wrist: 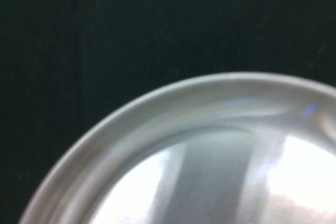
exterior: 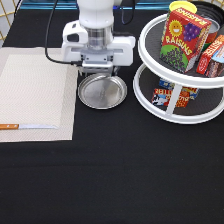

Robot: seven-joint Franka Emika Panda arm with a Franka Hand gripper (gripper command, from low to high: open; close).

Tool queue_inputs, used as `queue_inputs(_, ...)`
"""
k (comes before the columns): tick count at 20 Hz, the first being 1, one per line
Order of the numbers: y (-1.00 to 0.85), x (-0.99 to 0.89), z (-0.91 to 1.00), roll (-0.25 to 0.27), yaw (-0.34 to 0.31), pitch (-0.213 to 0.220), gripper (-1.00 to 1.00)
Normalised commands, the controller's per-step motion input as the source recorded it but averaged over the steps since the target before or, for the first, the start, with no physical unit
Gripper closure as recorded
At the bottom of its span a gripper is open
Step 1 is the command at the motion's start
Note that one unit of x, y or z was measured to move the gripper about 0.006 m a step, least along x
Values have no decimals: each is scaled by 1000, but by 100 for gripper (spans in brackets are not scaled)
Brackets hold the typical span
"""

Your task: Arrange plate and fork

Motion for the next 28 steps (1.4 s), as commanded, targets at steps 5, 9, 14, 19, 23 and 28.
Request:
queue_inputs(5,-193,327,-297,147,27,71,-100)
queue_inputs(9,-301,251,-138,153,42,99,-100)
queue_inputs(14,-300,222,-79,121,19,110,-100)
queue_inputs(19,-266,341,-4,85,0,105,-100)
queue_inputs(23,-271,440,16,48,-6,100,-100)
queue_inputs(28,-505,399,275,25,-16,62,-100)
